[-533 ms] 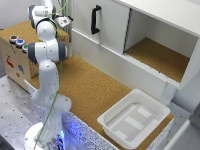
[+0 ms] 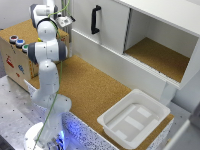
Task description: Place the pink block on the table
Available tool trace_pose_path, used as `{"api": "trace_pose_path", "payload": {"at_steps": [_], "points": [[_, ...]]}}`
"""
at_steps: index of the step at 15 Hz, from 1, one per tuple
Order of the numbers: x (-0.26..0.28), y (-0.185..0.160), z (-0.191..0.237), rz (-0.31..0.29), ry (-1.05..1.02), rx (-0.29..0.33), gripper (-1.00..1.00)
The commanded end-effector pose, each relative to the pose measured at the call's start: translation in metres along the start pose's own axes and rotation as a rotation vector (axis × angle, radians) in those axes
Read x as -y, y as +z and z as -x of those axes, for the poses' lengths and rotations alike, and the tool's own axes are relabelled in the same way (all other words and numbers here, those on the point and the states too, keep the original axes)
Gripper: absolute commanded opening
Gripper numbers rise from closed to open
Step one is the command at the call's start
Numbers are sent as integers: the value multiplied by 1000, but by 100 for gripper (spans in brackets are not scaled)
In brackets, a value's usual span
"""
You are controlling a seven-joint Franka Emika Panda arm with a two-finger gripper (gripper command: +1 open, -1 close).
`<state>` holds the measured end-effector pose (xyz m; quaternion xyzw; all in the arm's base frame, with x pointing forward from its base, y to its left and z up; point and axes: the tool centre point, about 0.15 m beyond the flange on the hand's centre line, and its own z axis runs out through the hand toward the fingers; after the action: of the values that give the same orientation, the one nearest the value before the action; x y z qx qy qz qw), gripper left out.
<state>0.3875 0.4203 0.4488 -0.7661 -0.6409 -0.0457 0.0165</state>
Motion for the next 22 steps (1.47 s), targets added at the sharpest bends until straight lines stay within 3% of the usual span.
{"api": "trace_pose_path", "payload": {"at_steps": [1,8,12,18,22], "points": [[5,-15,60,19,213,-119,-100],[43,6,158,44,562,-47,-100],[79,43,199,54,772,5,-100],[73,93,236,61,1052,-12,-100],[42,127,244,26,1216,-69,-100]]}}
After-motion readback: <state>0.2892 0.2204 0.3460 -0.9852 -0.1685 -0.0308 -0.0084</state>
